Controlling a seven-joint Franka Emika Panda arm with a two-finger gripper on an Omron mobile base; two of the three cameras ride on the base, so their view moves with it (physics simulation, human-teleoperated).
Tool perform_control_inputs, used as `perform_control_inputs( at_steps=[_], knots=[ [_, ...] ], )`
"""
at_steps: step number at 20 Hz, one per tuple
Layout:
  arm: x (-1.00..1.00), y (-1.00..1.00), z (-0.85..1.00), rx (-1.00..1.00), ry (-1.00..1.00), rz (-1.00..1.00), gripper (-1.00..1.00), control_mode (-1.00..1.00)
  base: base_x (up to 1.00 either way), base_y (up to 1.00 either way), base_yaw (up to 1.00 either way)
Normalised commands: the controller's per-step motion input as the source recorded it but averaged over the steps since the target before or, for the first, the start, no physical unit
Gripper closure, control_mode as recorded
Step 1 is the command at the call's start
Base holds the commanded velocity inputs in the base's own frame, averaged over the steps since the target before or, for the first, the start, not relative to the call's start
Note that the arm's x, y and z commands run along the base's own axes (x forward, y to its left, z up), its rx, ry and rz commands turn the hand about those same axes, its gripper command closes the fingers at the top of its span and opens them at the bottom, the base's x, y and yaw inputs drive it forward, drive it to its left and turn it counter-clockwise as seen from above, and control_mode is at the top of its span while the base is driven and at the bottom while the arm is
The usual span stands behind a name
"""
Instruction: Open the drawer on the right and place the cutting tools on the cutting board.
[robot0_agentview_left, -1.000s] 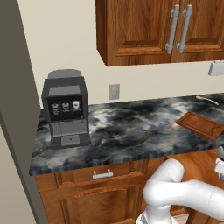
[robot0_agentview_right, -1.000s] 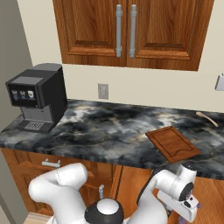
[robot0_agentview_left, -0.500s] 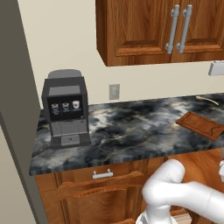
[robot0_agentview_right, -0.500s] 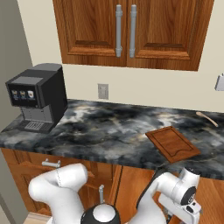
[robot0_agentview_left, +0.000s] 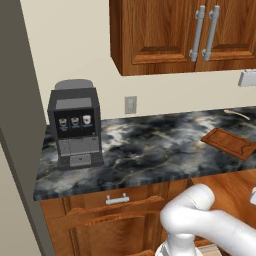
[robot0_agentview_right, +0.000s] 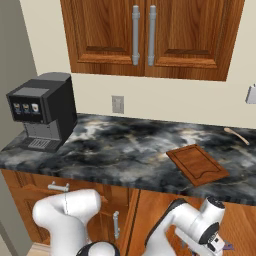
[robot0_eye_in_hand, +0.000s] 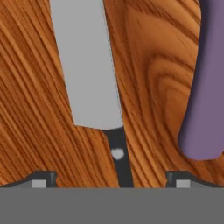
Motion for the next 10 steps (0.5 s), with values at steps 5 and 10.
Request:
perform_control_inputs(
  at_steps=[5, 10],
  knots=[
    [-0.17, 0.32, 0.27, -0.03, -0.14, 0.0, -1.0, -1.0, 0.0, 0.0, 0.0],
    [-0.07, 0.18, 0.16, -0.08, -0.06, 0.0, -1.0, -1.0, 0.0, 0.0, 0.0]
  ],
)
